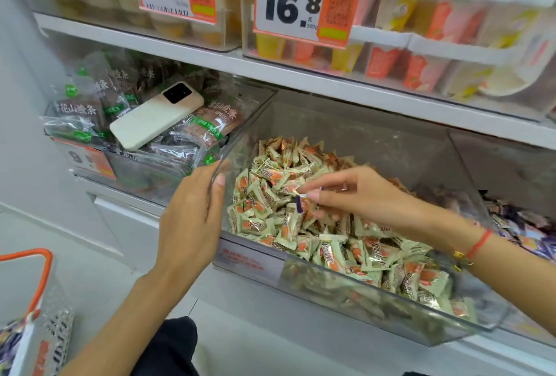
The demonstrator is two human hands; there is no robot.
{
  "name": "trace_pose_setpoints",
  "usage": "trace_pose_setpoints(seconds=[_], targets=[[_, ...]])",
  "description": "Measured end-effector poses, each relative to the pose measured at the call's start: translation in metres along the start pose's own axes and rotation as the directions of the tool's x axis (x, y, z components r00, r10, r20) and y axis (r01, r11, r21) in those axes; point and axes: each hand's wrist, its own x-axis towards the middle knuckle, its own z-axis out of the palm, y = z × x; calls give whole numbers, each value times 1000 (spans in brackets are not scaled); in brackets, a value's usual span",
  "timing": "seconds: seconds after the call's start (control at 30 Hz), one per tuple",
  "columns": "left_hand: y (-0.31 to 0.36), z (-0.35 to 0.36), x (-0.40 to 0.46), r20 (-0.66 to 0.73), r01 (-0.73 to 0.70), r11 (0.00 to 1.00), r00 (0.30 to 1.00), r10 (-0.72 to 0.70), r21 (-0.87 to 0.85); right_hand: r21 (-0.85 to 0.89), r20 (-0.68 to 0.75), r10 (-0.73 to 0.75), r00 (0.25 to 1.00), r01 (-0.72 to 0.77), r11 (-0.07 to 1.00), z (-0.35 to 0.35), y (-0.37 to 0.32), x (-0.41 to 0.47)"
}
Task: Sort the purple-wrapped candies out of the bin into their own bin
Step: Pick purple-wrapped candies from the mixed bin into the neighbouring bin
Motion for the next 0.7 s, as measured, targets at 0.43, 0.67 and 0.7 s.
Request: trace_pose_setpoints(seconds=[0.43, 0.67, 0.7], targets=[[88, 67, 39, 602, -497, 862, 718, 349, 93, -589, -797, -534, 282, -163, 792, -75, 59, -170], [65, 57, 30, 726, -544, 836, 604, 329, 73, -420, -618, 224, 753, -558, 716, -109, 150, -187], [64, 47, 25, 684, -553, 831, 629, 370, 60, -410, -664, 147, 733, -521, 749, -105, 151, -189]])
